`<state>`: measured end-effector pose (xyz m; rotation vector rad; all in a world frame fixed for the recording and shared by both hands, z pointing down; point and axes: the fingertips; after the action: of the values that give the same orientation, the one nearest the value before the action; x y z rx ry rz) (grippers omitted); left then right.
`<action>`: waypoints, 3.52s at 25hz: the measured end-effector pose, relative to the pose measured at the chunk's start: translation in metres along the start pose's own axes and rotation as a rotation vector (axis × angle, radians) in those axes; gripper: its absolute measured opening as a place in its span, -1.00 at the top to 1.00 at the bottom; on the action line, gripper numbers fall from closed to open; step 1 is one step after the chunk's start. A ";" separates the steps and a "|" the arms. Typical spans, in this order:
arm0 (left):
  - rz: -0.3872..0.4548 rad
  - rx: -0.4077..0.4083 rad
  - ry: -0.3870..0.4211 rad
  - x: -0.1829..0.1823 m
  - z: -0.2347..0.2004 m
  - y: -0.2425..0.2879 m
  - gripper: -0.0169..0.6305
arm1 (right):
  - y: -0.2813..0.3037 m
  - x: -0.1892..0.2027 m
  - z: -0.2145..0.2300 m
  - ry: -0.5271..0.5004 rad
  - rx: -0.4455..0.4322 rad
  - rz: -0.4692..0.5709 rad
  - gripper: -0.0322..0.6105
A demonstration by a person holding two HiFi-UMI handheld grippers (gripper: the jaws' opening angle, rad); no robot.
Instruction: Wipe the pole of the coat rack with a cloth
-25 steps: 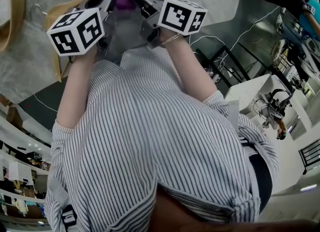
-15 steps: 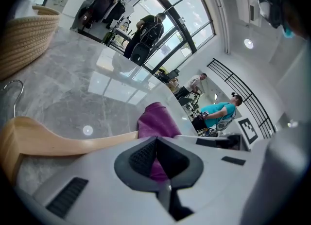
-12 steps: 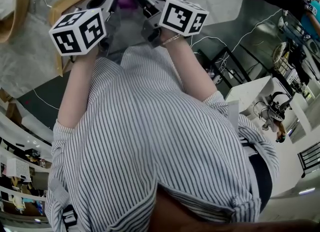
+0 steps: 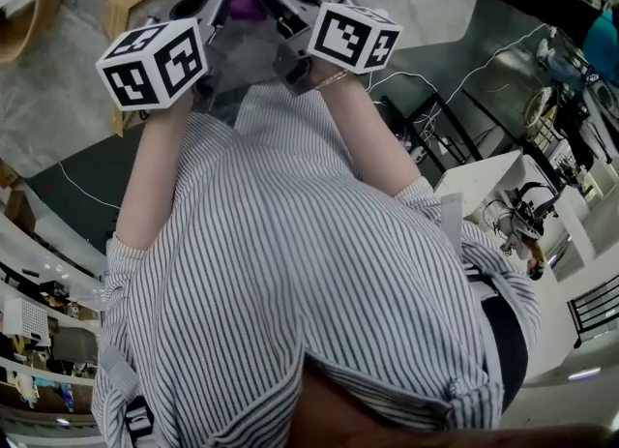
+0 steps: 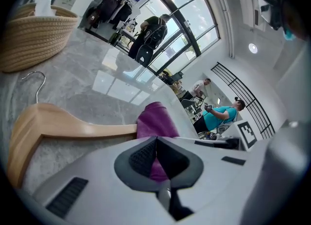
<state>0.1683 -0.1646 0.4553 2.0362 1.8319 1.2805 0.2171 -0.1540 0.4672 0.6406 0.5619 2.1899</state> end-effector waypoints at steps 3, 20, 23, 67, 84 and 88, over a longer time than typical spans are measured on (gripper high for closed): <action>0.013 -0.008 -0.021 0.012 -0.011 -0.025 0.91 | 0.005 0.019 -0.014 -0.012 0.000 -0.009 0.67; 0.056 -0.019 -0.057 0.043 -0.040 -0.080 0.91 | 0.028 0.066 -0.047 -0.077 -0.009 -0.059 0.67; 0.054 -0.019 -0.058 0.052 -0.043 -0.090 0.91 | 0.030 0.079 -0.052 -0.082 -0.011 -0.060 0.67; 0.095 -0.090 -0.138 0.160 -0.098 -0.224 0.91 | 0.056 0.240 -0.127 -0.163 -0.072 -0.164 0.67; 0.128 -0.141 -0.155 0.175 -0.105 -0.253 0.91 | 0.058 0.275 -0.150 -0.164 -0.114 -0.210 0.67; 0.126 -0.144 -0.156 0.181 -0.106 -0.256 0.91 | 0.059 0.285 -0.152 -0.172 -0.126 -0.218 0.67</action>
<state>-0.1108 0.0128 0.4617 2.1347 1.5219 1.2064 -0.0711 0.0033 0.4577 0.6601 0.3819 1.9277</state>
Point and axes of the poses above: the fingertips, and each gripper's own axes: y forward along the fingers, z to its right, x out of its underside, and after that the axes turned 7 degrees about y, right-handed
